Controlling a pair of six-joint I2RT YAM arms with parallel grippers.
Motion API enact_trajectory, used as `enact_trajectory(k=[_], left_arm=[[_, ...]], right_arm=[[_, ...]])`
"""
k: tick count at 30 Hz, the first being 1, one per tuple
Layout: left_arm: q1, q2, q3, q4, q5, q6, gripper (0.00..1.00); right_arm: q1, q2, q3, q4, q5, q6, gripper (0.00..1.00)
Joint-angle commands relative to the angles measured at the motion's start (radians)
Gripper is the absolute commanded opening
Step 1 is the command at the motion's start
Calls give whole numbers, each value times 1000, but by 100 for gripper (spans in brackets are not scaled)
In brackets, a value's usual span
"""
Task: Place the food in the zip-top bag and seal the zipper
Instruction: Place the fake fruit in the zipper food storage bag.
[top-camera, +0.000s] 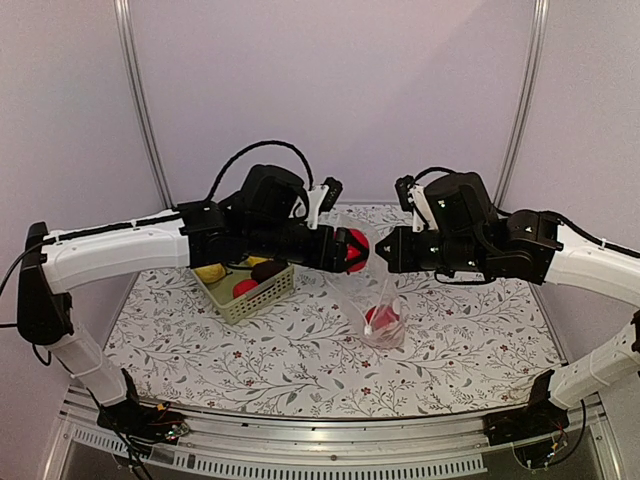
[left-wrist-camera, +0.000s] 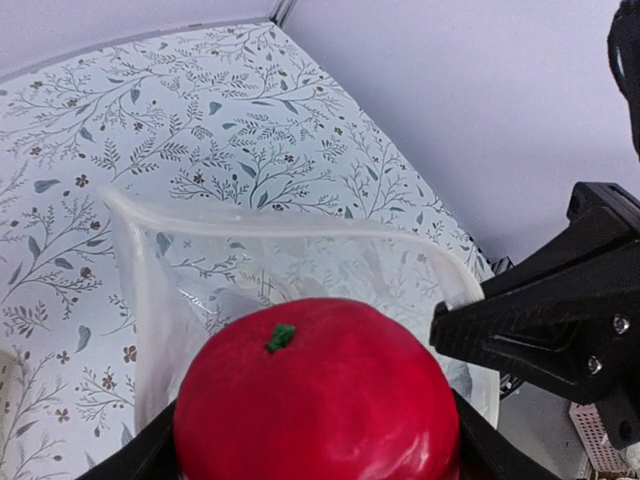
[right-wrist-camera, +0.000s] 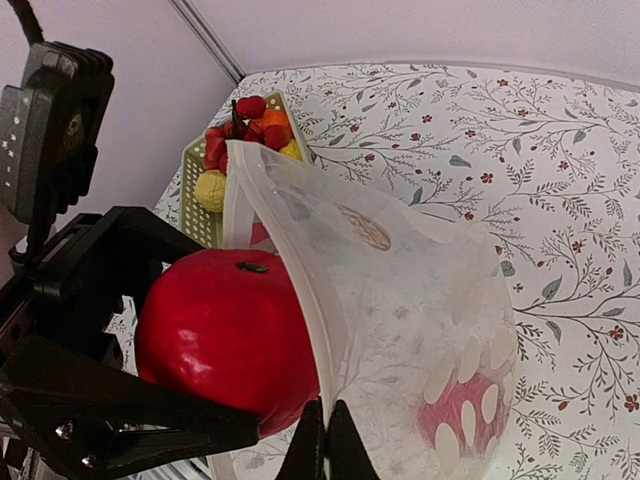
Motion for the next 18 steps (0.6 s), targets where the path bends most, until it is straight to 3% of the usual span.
enact_trajectory(k=[1,5,10,18], left_arm=[[-24,46,54,-108,-33,36,72],[-34,64,80,-139,-57,50,87],[-40,64,86,-138,-62,58,98],[-41,21,63,-89,-49,86,100]], right_arm=[[5,-16,-4,6,20,-12,0],[6,-16,-8,6,19,-9,0],[5,-24,-16,6,25,-8,0],[6,-37,-29,5,33,-7,0]])
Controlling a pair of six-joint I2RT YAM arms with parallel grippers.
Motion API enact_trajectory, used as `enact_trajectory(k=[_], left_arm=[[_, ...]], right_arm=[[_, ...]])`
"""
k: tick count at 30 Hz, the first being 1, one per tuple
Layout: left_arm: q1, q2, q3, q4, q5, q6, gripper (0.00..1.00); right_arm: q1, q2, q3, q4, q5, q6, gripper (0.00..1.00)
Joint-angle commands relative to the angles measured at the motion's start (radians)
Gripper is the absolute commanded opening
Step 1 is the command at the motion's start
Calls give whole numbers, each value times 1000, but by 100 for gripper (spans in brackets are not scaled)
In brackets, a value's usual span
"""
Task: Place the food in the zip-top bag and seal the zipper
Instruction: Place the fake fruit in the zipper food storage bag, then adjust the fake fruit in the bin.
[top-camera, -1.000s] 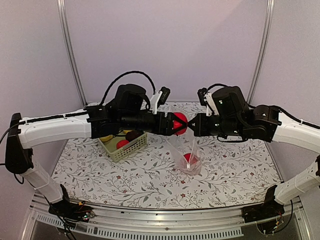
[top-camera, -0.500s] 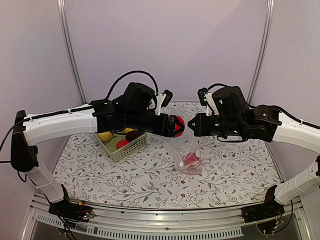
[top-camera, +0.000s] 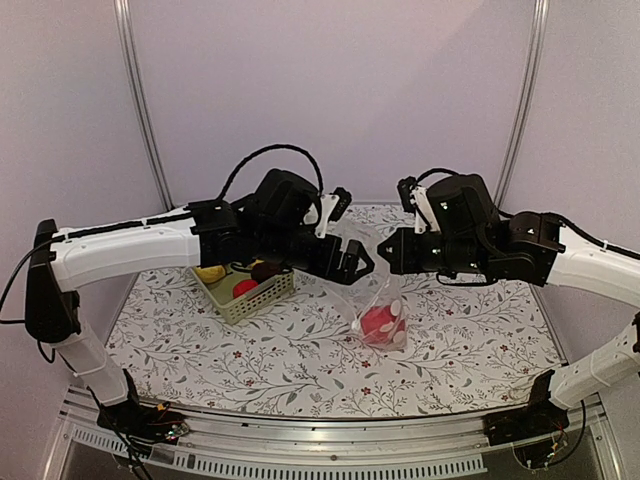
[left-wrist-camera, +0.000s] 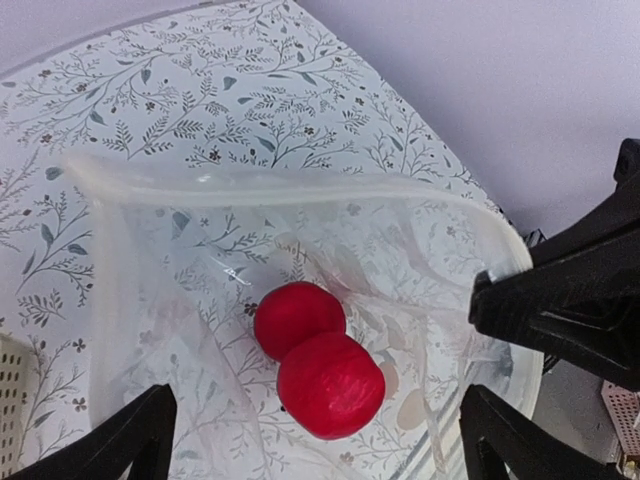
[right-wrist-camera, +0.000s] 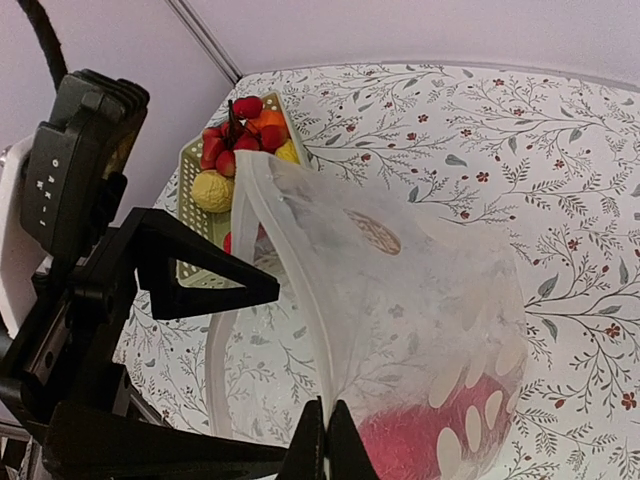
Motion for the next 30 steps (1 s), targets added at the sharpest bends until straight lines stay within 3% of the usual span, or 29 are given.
enact_trajectory(k=[1,8,15,21,30], left_arm=[[-14,-48,-8,38,14,35,100],[-12,-181,-80,136,72,72,100],[10,-337,-148,160,25,107,99],[113,-379,-150,-18,-173,47,99],[350,-364,-257,-217,-197,-75,100]], right_arm=[[5,-26,-16,5,31,-5,0],[5,-23,-24,5,38,-3,0],[6,-23,-24,5,43,-3,0],[5,-23,-25,4,42,-2,0],[6,-38,-34,2,47,3,0]])
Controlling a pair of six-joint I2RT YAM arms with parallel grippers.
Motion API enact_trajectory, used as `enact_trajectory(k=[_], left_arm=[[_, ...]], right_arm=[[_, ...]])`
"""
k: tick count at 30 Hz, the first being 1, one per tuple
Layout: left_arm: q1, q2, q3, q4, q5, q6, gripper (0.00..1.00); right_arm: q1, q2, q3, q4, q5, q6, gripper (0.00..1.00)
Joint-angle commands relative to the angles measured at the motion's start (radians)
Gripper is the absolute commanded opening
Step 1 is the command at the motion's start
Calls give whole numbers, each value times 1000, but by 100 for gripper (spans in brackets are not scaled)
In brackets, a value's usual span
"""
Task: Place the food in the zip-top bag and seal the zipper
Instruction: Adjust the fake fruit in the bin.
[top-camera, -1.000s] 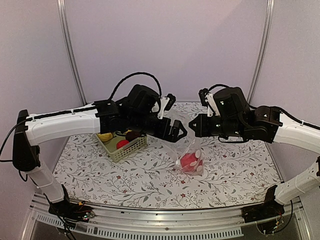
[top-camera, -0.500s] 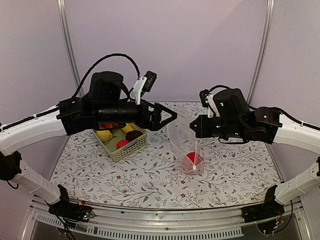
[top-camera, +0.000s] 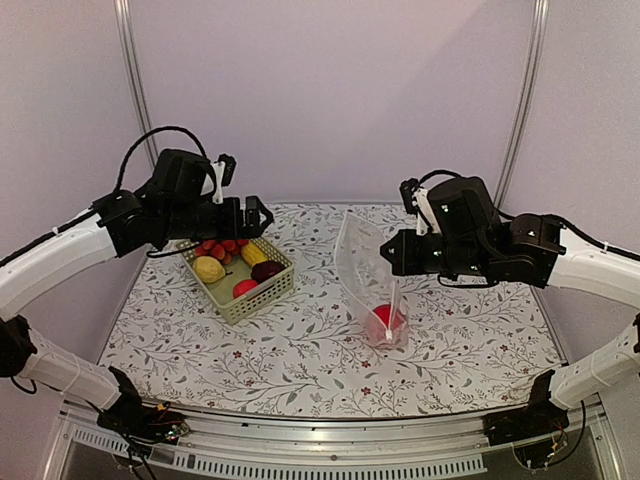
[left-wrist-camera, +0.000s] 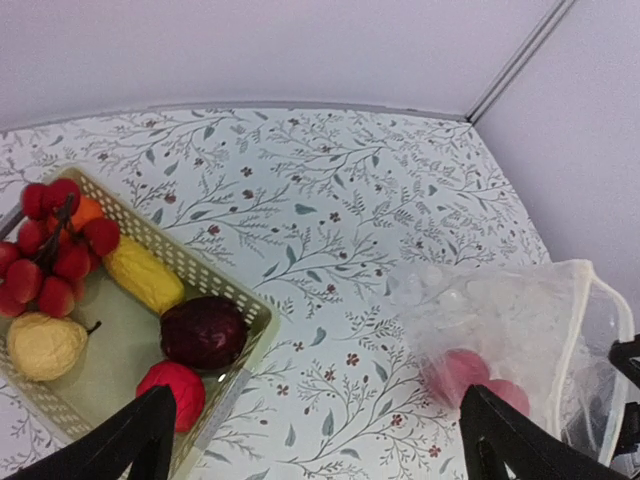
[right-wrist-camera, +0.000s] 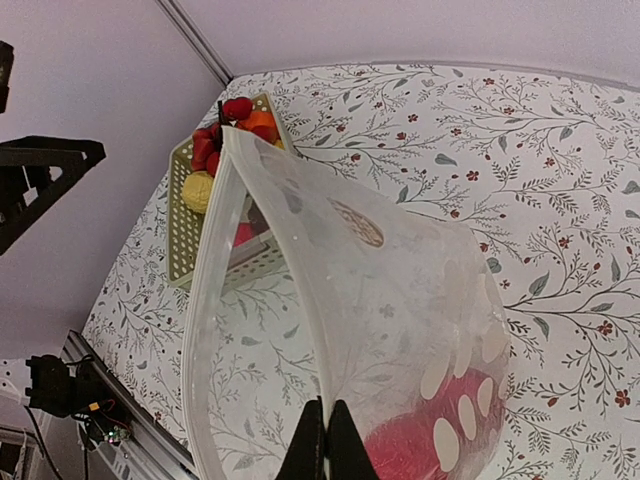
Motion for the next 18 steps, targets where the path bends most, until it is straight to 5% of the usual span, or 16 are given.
enact_trajectory(k=[1,8,18], left_arm=[[90,25,-78,-158,-29,-61,100],[215,101,-175,-112,82,-9,99],[294,326,-94,-131,168,59,96]], right_arm=[[6,-32,-17,1,25,3,0],[5,-27,-16,-2,26,-10,0],[5,-66,-47,-3,46,15,0]])
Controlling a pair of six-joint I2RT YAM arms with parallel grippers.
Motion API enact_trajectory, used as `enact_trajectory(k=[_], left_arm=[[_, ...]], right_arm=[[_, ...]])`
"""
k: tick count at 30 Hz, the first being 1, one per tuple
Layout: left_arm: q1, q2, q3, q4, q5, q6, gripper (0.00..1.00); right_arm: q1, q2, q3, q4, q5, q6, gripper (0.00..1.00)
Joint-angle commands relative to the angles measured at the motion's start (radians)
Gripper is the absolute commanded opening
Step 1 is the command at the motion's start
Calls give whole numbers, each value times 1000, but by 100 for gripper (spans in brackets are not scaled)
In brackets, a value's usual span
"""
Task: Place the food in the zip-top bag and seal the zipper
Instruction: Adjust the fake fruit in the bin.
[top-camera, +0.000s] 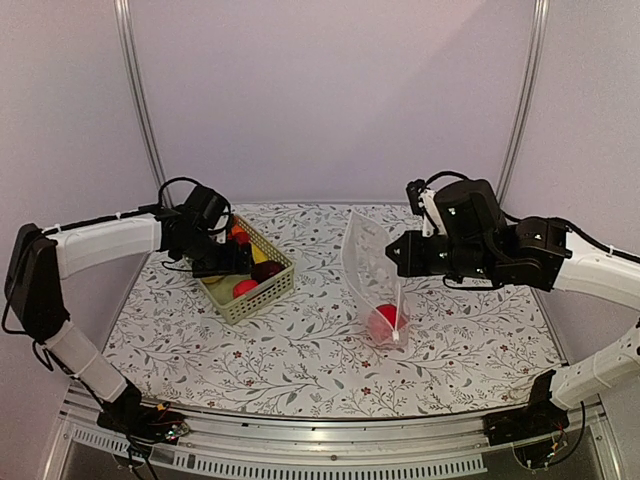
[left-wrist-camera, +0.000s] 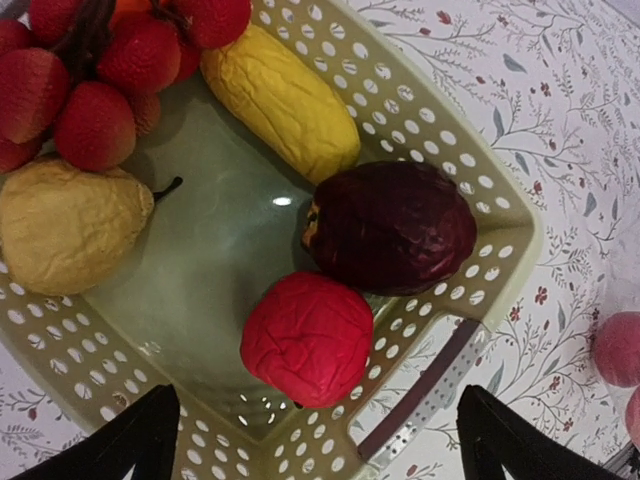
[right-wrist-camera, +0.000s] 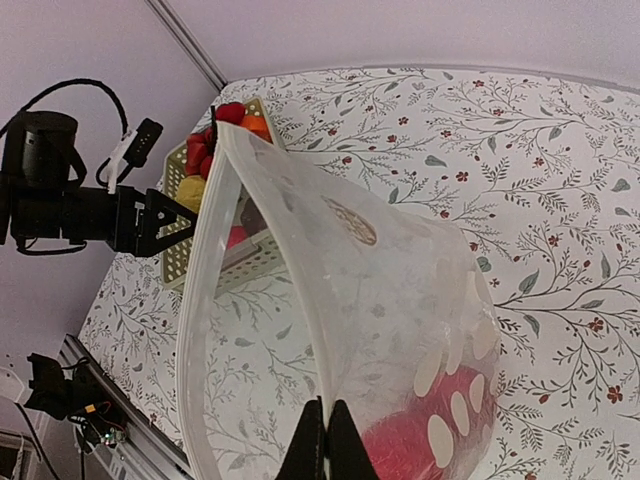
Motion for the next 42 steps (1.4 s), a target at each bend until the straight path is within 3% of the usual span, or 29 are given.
enact_trajectory(k=[1,5,20,32,36,42], left_arm=[[38,100,61,-23,65,45,95],[41,151,79,-26,58,66,90],[42,275,108,-82,75,103,88],[55,295,103,-64,-92,111,80],[61,273,94,-48,-82,101,76],[62,265,63,-38,-29,77,82]], right_arm=[[6,-38,-21,-2,27,16,0],[5,-49,-29,-2,31,17,0],[6,-35,-25,3,34,17,0],[6,2,-3,6,15,24,0],[5,13,5,6,8,27,0],[5,25,13,5,-2,33,0]])
